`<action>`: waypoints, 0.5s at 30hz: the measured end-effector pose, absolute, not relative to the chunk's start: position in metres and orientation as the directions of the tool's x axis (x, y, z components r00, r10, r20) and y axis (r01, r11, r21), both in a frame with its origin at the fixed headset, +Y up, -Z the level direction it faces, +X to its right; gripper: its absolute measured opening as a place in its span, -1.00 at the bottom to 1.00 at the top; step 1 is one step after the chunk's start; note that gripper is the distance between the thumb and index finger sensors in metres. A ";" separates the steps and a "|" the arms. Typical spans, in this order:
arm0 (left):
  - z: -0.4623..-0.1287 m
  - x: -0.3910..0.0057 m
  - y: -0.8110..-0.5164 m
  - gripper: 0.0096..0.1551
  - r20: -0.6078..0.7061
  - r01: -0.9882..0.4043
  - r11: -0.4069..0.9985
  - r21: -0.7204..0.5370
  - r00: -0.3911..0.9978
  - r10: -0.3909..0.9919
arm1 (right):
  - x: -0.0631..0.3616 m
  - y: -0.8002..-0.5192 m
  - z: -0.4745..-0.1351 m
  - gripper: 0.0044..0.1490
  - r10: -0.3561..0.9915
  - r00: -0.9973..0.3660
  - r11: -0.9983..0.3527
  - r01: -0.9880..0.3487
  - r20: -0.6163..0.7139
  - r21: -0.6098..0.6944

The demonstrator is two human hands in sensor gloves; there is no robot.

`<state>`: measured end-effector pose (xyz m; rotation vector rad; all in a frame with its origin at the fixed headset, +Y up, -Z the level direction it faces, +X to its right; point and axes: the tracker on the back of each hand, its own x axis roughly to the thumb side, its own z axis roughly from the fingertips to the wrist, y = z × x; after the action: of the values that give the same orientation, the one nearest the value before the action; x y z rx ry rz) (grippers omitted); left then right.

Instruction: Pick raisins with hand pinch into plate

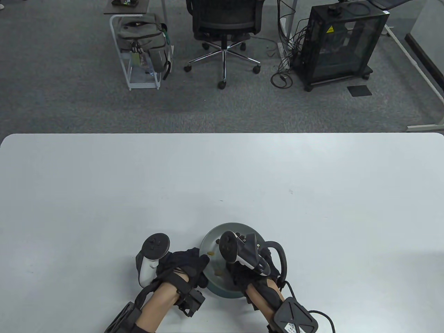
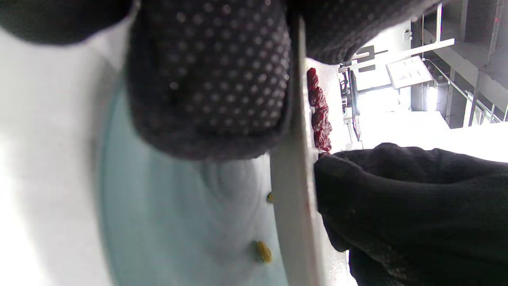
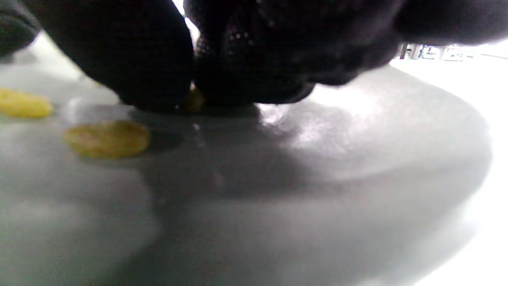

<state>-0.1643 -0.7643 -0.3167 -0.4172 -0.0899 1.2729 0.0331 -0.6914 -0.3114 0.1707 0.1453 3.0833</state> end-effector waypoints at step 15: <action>-0.318 -0.167 -0.764 -0.40 -0.165 -0.910 0.229 -0.346 0.299 0.940 | 0.034 -0.691 -0.314 -0.35 0.099 -0.990 -0.990 -0.089 0.097 0.107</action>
<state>-0.1667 -0.7636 -0.3179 -0.4136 -0.0850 1.2752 0.0342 -0.6910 -0.3143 0.1561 0.1568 3.0391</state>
